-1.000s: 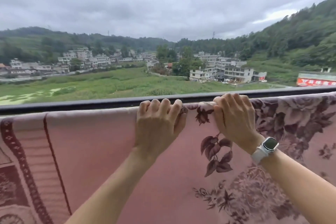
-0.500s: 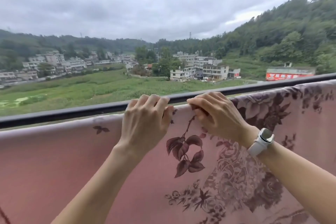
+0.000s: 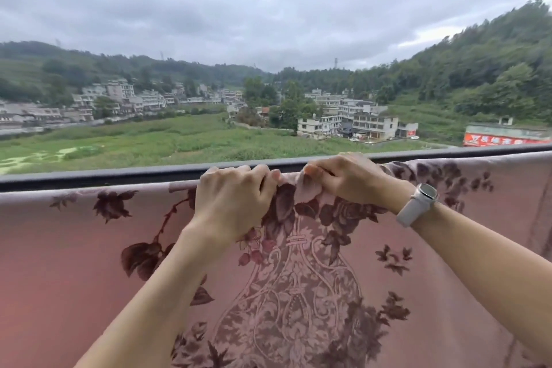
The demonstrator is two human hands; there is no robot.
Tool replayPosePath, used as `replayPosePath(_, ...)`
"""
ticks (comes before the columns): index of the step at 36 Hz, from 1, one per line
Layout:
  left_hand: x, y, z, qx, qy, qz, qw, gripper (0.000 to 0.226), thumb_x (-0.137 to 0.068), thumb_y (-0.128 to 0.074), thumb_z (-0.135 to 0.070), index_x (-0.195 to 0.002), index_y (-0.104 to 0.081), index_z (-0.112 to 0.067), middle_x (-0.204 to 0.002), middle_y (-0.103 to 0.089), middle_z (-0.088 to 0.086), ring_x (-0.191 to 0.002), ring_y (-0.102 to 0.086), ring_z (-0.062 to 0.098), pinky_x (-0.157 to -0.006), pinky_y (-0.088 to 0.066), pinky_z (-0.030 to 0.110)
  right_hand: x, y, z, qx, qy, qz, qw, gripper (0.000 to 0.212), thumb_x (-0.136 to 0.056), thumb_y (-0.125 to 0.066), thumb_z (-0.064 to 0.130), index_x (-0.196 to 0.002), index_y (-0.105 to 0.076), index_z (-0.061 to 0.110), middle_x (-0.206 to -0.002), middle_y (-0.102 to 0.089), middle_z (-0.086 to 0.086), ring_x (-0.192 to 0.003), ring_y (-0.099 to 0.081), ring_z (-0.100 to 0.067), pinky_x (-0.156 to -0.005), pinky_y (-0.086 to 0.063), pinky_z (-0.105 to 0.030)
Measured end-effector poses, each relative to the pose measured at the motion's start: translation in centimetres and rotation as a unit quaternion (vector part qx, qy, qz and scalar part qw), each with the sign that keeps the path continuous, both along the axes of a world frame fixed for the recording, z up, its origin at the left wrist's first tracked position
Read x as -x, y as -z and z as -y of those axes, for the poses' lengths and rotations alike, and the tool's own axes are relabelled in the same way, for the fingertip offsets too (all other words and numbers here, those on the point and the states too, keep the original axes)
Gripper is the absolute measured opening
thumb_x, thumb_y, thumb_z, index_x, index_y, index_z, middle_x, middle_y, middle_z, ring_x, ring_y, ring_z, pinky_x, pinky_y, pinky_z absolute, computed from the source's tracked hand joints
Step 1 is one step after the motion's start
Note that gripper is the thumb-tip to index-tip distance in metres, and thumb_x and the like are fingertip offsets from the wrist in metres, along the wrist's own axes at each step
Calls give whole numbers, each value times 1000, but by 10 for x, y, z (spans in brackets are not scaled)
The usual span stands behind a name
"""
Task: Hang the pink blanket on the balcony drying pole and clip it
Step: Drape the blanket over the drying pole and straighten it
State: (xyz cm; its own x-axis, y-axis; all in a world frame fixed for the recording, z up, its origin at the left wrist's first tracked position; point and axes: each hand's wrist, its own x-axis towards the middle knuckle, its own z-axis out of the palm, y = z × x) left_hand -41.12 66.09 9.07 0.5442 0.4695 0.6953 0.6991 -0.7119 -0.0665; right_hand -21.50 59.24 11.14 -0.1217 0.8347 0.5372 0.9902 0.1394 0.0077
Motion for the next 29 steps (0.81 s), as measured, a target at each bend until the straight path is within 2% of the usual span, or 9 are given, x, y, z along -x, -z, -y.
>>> replayPosePath(3,-10,-22,0,157,-42,-58,985,52,-95,-19,-54,-107,-63,-31,-104,-66,4,-96,-58,26,-69,-35,32,5,-25,-11,217,19,-161,963,43,-96,-35,45,-68,-59,22,-61,-54,0,-54,-45,-14,-54,-36,-26)
replayPosePath(5,-19,-25,2,161,-42,-58,984,50,-96,-19,-49,-113,-60,-26,-113,-62,5,-102,-56,26,-76,-38,35,4,-32,-13,247,17,-168,954,46,-95,-37,47,-62,-55,20,-55,-48,9,-48,-42,-6,-50,-34,-19)
replayPosePath(7,-28,-11,8,76,9,-6,997,40,-98,-26,-41,-117,-56,-23,-116,-60,2,-101,-57,25,-79,-39,36,-6,-29,-8,216,-14,-149,965,49,-93,-39,48,-58,-53,17,-52,-45,9,-46,-40,-6,-48,-33,-20)
replayPosePath(10,-49,10,28,-22,93,23,995,38,-94,-35,-42,-118,-57,-23,-105,-64,-3,-90,-62,21,-75,-42,34,-36,-8,6,5,-33,-39,999,39,-93,-41,46,-83,-63,16,-69,-60,3,-59,-55,-15,-55,-45,-33)
replayPosePath(14,-80,15,33,-44,81,15,996,38,-90,-36,-49,-111,-60,-28,-90,-67,-5,-78,-64,21,-70,-43,33,-83,17,34,-192,-42,23,980,29,-92,-42,30,-95,-64,12,-85,-67,2,-63,-56,-10,-52,-42,-24)
replayPosePath(18,-104,8,33,-64,88,-9,994,38,-89,-34,-48,-98,-63,-25,-79,-68,-4,-69,-65,20,-60,-41,29,-134,23,67,-169,24,-15,985,33,-92,-36,34,-96,-62,12,-88,-61,4,-70,-53,-9,-56,-45,-30)
replayPosePath(22,-123,4,34,-69,106,-34,991,38,-95,-27,-50,-106,-54,-26,-93,-65,-5,-84,-63,20,-63,-34,29,-159,12,79,-69,68,-149,984,22,-93,-48,32,-78,-58,20,-74,-57,4,-61,-50,-14,-60,-45,-39)
replayPosePath(26,-133,0,33,-44,119,-23,992,41,-94,-23,-54,-105,-53,-28,-94,-66,-6,-82,-63,20,-61,-39,30,-156,-7,62,-3,82,-222,972,31,-93,-51,17,-63,-50,11,-57,-46,-1,-51,-39,-13,-53,-35,-26)
replayPosePath(29,-148,0,38,-58,146,11,988,39,-95,-26,-50,-117,-49,-26,-104,-61,-5,-87,-62,20,-60,-37,28,-165,-16,53,15,121,-211,970,35,-93,-51,20,-60,-48,9,-54,-42,0,-51,-37,-13,-53,-33,-28)
